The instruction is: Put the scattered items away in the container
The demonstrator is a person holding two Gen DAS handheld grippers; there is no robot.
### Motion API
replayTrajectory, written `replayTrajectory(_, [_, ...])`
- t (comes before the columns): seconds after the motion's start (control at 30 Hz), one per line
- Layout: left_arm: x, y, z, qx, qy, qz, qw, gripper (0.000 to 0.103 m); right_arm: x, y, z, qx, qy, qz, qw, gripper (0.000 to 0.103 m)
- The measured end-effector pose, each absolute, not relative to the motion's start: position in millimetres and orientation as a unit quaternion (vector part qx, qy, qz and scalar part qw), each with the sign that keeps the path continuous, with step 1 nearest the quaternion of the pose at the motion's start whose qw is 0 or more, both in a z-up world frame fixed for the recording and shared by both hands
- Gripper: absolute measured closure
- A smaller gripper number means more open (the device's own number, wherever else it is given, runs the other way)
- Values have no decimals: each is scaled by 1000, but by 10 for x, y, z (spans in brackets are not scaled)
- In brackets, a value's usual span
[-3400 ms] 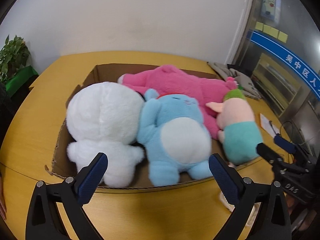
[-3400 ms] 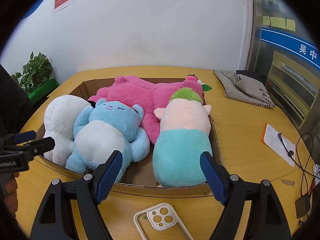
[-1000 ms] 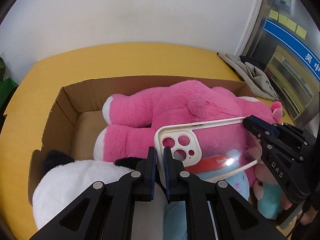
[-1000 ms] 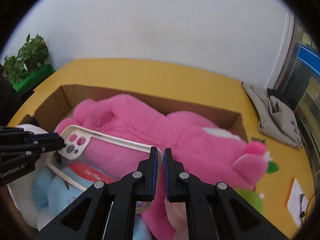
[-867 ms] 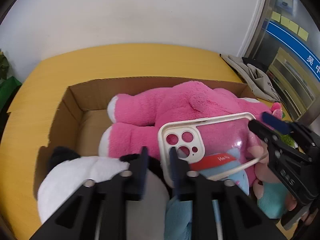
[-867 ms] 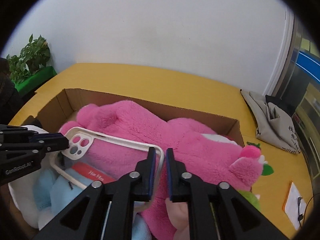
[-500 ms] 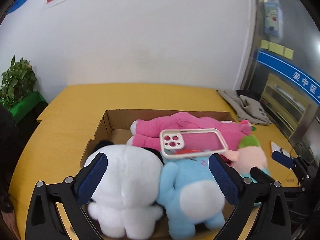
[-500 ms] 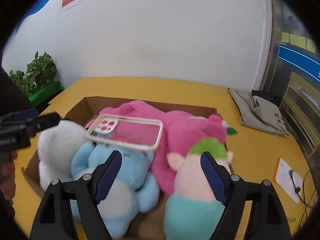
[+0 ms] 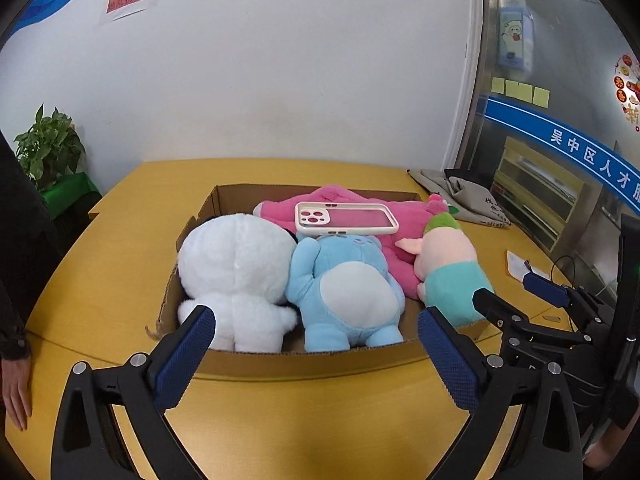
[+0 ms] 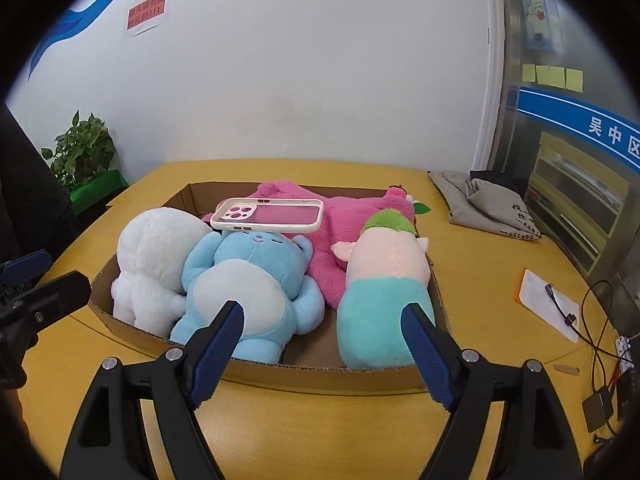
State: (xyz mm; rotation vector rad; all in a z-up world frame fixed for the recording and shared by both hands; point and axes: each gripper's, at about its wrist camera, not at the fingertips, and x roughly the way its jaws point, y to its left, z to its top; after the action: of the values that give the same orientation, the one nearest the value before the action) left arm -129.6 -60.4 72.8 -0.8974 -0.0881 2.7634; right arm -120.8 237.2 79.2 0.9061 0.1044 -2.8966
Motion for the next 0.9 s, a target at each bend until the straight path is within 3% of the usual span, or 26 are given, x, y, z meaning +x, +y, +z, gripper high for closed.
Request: replayTrajectory(0.9, [-1111, -391, 663, -305, -20, 945, 114, 0, -955, 2474, 828, 290, 33, -955, 54, 22])
